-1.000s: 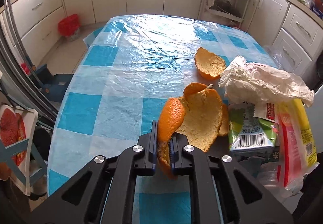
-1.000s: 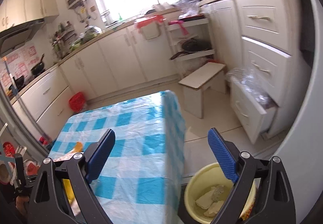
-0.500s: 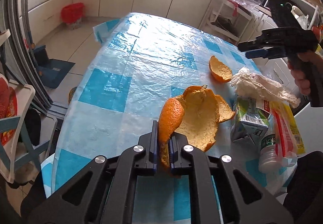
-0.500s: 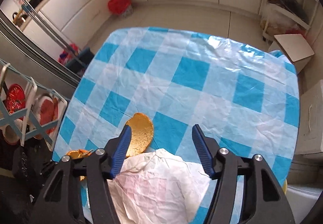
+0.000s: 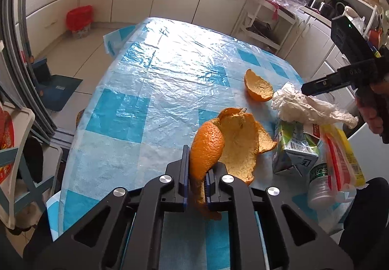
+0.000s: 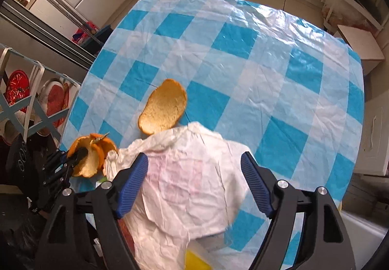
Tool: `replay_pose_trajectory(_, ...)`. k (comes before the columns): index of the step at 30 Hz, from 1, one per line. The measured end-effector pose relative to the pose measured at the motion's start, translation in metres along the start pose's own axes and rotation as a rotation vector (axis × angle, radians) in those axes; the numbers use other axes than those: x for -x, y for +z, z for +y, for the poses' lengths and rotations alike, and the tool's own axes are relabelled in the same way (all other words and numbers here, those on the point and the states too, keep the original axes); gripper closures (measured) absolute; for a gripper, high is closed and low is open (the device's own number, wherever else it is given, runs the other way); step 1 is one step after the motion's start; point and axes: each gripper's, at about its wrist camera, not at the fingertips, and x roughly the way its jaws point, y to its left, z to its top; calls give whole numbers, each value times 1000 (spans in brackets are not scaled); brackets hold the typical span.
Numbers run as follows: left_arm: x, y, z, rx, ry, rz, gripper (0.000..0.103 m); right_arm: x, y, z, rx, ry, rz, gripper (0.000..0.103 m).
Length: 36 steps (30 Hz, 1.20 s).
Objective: Collect trash
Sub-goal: 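Grasp the white tissue and yellow packet with the right tool while the left tool holds the peel, then carry the orange peel and yellow packet over the yellow bucket with both tools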
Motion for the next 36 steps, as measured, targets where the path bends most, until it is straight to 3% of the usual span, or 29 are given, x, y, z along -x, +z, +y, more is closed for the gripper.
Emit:
replay_pose_trajectory(2, 9, 1, 2, 20, -50, -17, 97, 10, -12, -10, -43, 45, -29, 26)
replay_pose_trajectory(7, 34, 7, 12, 125, -271, -56, 98, 20, -31, -13, -69, 86, -50, 26)
replay_pose_trajectory(11, 52, 11, 21, 192, -362, -92, 98, 37, -46, -5, -46, 74, -107, 26)
replay_pose_trajectory(14, 65, 9, 28, 213, -364, -111, 98, 55, -72, -4, -39, 34, -152, 24)
replay_pose_trajectory(18, 72, 1, 33, 226, -334, -108, 98, 69, -123, -15, -127, 61, -194, 24)
replay_pose_trajectory(24, 78, -12, 33, 223, -324, -89, 98, 51, -191, -11, -305, 368, -207, 24)
replay_pose_trajectory(27, 85, -14, 24, 203, -324, -94, 98, 31, -197, -5, -380, 483, -227, 31)
replay_pose_trajectory(30, 97, -15, 16, 183, -319, -104, 98, 11, -191, -7, -483, 584, -287, 46)
replay_pose_trajectory(33, 111, -14, 11, 169, -314, -117, 98, 0, -185, -10, -558, 679, -346, 79)
replay_pose_trajectory(34, 115, -14, 9, 166, -313, -121, 98, -2, -185, -11, -584, 700, -364, 96)
replay_pose_trajectory(36, 122, -14, 5, 162, -311, -128, 98, -3, -188, -11, -614, 756, -395, 97)
